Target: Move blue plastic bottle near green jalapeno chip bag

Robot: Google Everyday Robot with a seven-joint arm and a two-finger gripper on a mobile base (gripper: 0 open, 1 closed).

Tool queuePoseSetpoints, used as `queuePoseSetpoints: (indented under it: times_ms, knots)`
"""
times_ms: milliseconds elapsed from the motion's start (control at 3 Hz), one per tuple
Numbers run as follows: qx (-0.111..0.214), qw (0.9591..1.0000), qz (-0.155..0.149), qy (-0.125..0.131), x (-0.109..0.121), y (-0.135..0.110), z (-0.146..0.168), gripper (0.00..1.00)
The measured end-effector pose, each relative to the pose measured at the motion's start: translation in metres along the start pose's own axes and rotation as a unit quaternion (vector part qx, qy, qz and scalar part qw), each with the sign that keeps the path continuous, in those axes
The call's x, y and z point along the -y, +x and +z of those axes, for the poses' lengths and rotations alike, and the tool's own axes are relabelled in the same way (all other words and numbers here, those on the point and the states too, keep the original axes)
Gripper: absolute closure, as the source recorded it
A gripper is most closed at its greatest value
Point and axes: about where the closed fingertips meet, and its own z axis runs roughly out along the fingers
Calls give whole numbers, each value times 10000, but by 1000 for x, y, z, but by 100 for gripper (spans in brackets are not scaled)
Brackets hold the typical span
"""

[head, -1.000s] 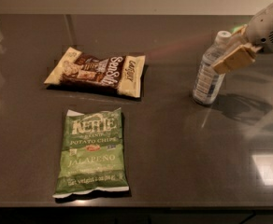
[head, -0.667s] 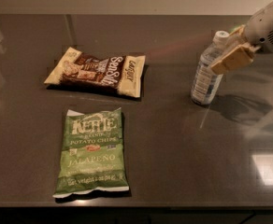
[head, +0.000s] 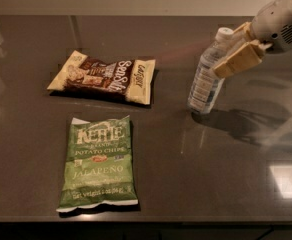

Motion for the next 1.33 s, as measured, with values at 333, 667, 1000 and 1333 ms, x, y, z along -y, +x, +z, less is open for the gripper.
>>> queuePoseSetpoints:
  times_ms: [333,667,1000,1333]
  knots:
    - [129,9993,-36,-355,-26,-19,10,100]
    - [157,9979,-21,-635,-50,-28,20,100]
    - [105,9966,-75,-811,-74,-35,31,100]
    - [23,9956,-162,-922,-94,-40,42,100]
